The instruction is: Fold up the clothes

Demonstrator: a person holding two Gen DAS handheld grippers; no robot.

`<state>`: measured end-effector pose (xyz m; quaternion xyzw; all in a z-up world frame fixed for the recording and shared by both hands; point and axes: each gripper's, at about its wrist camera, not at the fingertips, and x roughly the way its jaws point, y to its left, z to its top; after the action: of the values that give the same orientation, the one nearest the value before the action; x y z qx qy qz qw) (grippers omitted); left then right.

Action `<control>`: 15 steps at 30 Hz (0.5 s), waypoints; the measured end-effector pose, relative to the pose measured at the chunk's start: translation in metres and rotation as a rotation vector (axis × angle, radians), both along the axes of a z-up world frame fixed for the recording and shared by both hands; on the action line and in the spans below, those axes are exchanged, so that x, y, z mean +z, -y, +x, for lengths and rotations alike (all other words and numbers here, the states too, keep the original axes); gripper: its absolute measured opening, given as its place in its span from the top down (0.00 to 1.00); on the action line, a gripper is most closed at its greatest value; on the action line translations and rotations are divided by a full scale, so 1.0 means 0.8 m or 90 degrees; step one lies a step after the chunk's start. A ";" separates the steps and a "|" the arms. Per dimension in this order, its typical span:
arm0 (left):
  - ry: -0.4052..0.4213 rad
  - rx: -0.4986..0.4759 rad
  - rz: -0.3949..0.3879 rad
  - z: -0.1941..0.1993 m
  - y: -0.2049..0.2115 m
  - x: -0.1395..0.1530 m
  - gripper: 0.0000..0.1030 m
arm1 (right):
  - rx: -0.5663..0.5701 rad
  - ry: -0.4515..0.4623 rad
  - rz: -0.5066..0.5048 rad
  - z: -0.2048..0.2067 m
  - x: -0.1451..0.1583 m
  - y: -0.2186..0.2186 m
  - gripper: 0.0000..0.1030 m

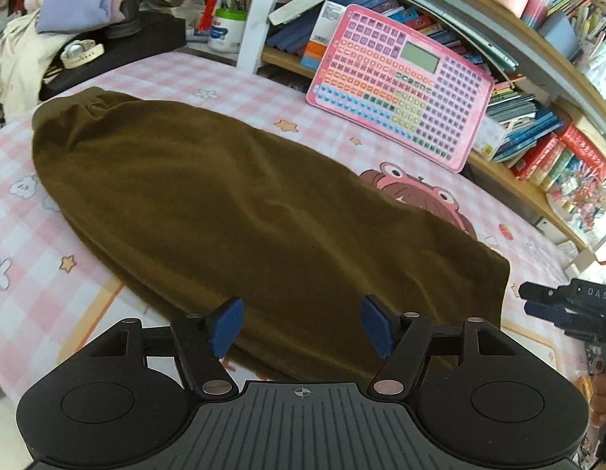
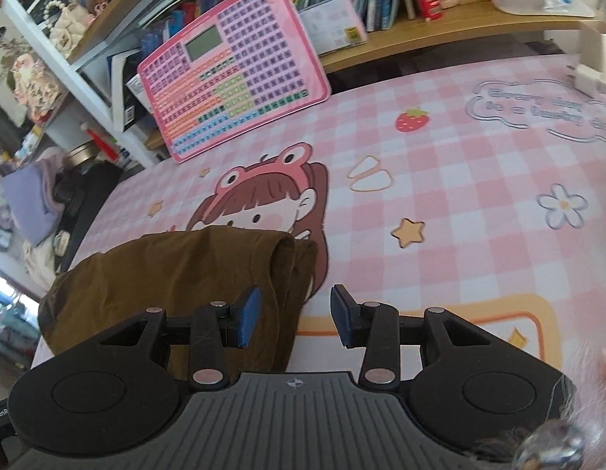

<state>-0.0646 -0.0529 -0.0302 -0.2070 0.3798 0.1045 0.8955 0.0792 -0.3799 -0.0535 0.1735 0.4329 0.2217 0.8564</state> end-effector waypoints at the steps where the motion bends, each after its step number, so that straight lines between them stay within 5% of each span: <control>1: -0.003 0.005 0.003 -0.001 0.002 0.001 0.34 | 0.009 0.001 0.004 0.003 0.000 -0.001 0.63; 9: -0.025 -0.018 0.026 0.003 0.029 0.006 0.29 | 0.082 0.027 0.003 0.022 -0.002 -0.018 0.61; 15: -0.039 -0.138 0.057 0.024 0.073 0.001 0.29 | 0.113 0.044 -0.002 0.043 -0.007 -0.033 0.60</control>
<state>-0.0456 -0.1110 -0.0294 -0.1211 0.4221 0.0298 0.8979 0.1134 -0.3531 -0.0592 0.1253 0.4169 0.3023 0.8480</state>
